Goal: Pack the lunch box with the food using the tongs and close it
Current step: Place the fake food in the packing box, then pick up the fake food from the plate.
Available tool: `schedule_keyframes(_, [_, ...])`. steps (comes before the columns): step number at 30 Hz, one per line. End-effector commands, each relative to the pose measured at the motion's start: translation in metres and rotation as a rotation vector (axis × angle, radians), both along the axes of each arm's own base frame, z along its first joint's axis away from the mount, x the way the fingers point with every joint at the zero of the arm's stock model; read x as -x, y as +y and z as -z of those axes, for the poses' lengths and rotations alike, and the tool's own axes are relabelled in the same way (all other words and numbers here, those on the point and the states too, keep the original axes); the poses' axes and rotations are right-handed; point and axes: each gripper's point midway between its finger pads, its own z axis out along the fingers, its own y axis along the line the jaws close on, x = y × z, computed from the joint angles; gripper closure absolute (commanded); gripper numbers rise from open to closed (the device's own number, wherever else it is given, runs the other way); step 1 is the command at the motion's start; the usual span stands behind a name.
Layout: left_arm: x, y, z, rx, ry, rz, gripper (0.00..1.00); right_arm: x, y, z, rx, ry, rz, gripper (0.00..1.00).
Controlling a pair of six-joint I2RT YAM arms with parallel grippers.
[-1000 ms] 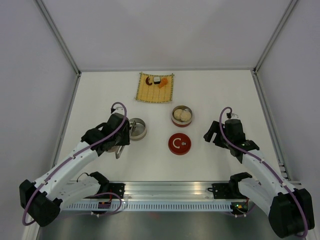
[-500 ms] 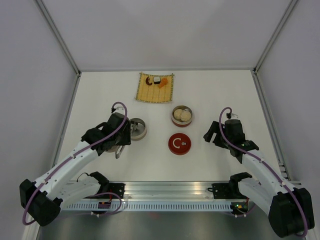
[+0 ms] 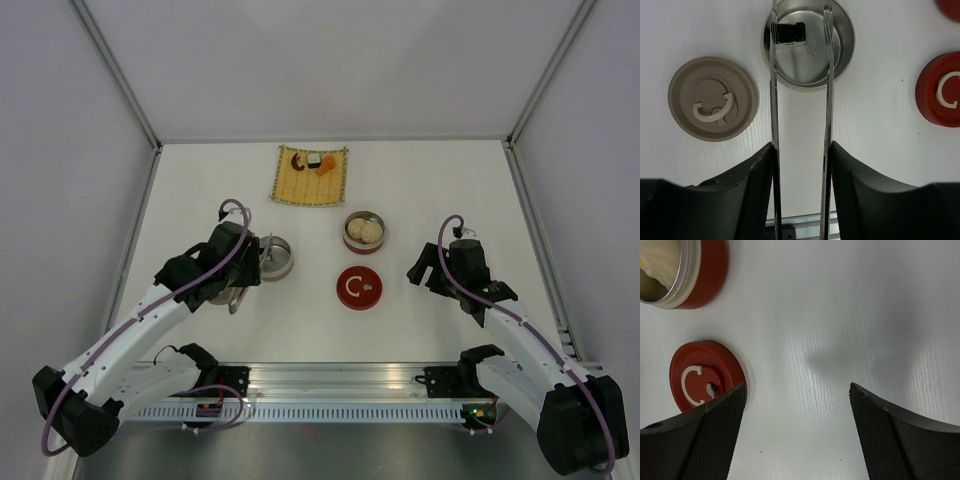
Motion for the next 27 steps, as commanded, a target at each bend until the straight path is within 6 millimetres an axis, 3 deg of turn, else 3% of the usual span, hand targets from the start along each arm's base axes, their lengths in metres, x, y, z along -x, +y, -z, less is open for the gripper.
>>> schedule_keyframes(1, [-0.010, 0.000, -0.029, 0.011, -0.084, 0.008, 0.47, -0.005, 0.003, -0.005, -0.024, -0.024, 0.004, 0.10])
schedule_keyframes(10, [-0.010, -0.005, -0.016, 0.000, -0.035, 0.024, 0.52, -0.006, 0.004, -0.006, -0.026, -0.023, 0.003, 0.10])
schedule_keyframes(20, [-0.015, -0.008, -0.019, -0.007, -0.038, 0.029, 0.53, -0.010, 0.006, -0.006, -0.033, -0.026, 0.001, 0.10])
schedule_keyframes(23, [-0.023, -0.014, -0.028, 0.006, -0.065, 0.040, 0.53, -0.010, 0.006, -0.005, -0.032, -0.023, 0.000, 0.10])
schedule_keyframes(27, [-0.047, -0.024, -0.045, -0.009, -0.132, 0.059, 0.52, -0.012, 0.007, -0.007, -0.033, -0.025, -0.005, 0.10])
